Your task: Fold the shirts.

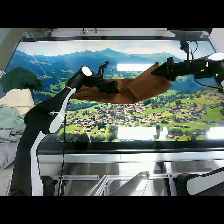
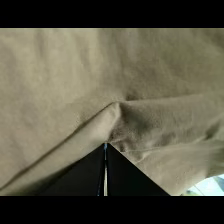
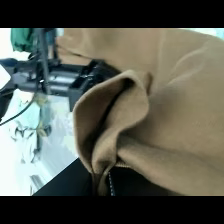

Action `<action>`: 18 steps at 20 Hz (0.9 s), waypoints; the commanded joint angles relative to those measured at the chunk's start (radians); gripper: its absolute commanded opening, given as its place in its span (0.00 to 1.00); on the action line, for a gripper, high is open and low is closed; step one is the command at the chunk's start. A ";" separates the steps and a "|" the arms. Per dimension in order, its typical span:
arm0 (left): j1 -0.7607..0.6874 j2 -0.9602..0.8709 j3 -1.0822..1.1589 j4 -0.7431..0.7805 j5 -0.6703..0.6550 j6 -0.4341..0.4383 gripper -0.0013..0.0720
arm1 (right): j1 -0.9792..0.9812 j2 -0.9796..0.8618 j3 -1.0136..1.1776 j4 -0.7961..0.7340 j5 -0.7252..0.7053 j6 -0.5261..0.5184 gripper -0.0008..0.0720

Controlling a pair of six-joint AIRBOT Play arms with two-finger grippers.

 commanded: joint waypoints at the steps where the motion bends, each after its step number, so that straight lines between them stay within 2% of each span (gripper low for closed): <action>1: 0.010 0.028 0.042 -0.008 -0.127 -0.025 0.02 | 0.003 0.030 0.001 0.000 0.028 0.027 0.05; 4: 0.105 0.202 0.042 -0.008 -0.370 0.000 0.02 | 0.043 0.057 0.009 0.011 -0.047 0.046 0.05; 6: 0.208 0.383 0.017 -0.006 -0.444 0.013 0.02 | 0.146 0.058 0.039 0.024 -0.178 0.046 0.05; 8: 0.314 0.594 -0.104 -0.004 -0.416 0.047 0.03 | 0.284 0.053 0.041 0.072 -0.376 0.035 0.05; 9: 0.371 0.700 -0.176 -0.004 -0.409 0.061 0.03 | 0.374 0.035 0.055 0.101 -0.508 -0.006 0.05; 11: 0.475 0.892 -0.339 -0.003 -0.409 0.116 0.03 | 0.531 -0.040 0.124 0.143 -0.683 -0.062 0.05; 14: 0.617 1.136 -0.613 -0.003 -0.381 0.182 0.04 | 0.732 -0.283 0.373 0.145 -0.821 -0.063 0.05; 16: 0.689 1.258 -0.773 -0.004 -0.264 0.198 0.04 | 0.798 -0.469 0.555 0.190 -0.842 -0.056 0.08; 17: 0.718 1.301 -0.833 -0.004 -0.209 0.198 0.04 | 0.813 -0.528 0.575 0.281 -0.852 -0.066 0.43; 18: 0.737 1.334 -0.877 -0.005 -0.159 0.198 0.04 | 0.815 -0.558 0.562 0.371 -0.846 -0.106 0.65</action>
